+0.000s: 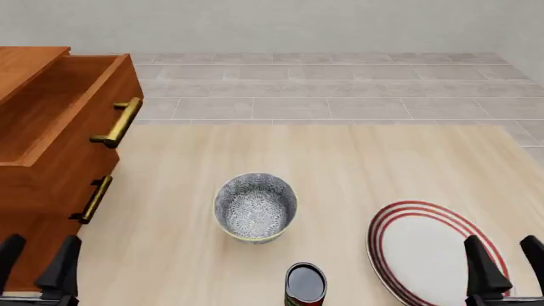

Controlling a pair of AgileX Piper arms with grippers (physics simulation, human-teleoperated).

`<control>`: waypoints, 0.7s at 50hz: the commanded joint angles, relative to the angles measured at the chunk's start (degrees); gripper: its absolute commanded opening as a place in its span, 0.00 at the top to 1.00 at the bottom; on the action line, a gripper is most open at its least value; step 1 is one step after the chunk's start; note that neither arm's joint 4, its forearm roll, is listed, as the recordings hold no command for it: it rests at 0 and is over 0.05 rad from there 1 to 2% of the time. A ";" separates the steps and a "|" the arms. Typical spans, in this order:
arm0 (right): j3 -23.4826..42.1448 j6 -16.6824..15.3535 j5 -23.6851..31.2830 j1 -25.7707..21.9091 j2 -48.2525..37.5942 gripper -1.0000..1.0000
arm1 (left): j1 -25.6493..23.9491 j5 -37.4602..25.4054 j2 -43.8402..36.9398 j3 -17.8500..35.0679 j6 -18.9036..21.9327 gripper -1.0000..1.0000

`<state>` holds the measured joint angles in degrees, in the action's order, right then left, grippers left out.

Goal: Put the ketchup in the top drawer of the cabinet.

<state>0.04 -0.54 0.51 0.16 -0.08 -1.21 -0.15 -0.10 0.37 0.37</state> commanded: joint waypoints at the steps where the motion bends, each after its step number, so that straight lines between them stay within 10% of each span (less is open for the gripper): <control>1: 0.00 0.23 -2.21 0.58 -1.75 0.00 | -5.01 -3.21 -0.06 3.88 1.18 0.00; 18: -0.04 1.07 0.32 0.03 -0.15 0.00 | -12.13 -17.99 -1.86 15.20 4.39 0.00; 35: -0.04 0.96 1.56 -0.53 0.02 0.00 | -21.90 -0.20 -26.12 13.12 4.26 0.00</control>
<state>0.00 0.39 1.26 -0.20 -0.31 -17.54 -7.63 -14.99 13.07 3.99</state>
